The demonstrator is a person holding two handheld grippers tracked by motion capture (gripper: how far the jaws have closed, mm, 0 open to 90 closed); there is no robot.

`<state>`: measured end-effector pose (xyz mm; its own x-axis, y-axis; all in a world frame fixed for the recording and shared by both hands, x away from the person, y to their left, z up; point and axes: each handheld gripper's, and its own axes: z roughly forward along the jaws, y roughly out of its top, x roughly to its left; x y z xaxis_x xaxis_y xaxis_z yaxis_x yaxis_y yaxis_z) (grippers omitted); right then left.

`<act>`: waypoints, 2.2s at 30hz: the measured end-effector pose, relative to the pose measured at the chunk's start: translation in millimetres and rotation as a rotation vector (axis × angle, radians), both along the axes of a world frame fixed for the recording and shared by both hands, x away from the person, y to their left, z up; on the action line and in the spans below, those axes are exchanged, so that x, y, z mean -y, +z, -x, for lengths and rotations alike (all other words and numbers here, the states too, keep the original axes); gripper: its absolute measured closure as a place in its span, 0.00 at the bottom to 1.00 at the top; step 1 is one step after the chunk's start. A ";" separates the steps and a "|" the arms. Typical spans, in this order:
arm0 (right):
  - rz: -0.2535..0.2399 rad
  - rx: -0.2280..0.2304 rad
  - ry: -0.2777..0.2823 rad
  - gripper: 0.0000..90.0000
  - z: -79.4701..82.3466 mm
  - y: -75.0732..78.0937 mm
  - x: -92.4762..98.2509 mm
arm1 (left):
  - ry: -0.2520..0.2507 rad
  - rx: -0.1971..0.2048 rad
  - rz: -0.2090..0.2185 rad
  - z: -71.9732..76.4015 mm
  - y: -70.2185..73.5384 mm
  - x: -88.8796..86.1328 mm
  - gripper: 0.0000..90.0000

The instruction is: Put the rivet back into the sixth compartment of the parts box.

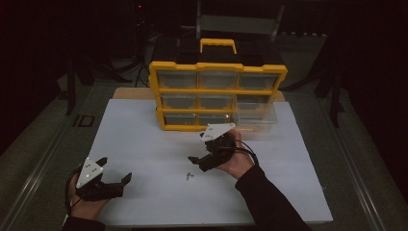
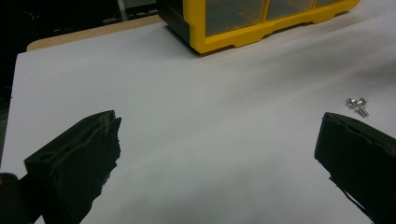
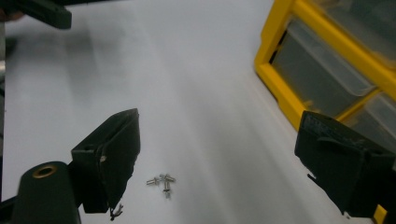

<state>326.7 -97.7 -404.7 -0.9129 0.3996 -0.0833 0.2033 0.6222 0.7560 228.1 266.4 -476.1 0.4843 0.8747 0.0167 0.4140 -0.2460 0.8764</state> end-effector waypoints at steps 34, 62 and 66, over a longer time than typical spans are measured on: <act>0.342 -0.222 -0.021 0.43 -12.8 -88.2 -58.4 | -0.007 -0.004 -0.017 -0.6 -1.5 2.1 0.01; 0.439 -0.276 0.012 0.83 -9.3 -87.0 -66.6 | -0.009 -0.008 -0.025 -1.2 -2.5 3.6 0.01; 0.444 -0.280 0.014 0.83 -10.2 -86.6 -67.8 | -0.010 -0.008 -0.025 -1.2 -2.5 3.6 0.01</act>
<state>336.9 -29.9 -491.3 -0.9297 0.3683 0.0061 0.3488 0.8747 0.3366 229.3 262.8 -478.6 0.4930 0.8694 0.0346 0.4183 -0.2717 0.8667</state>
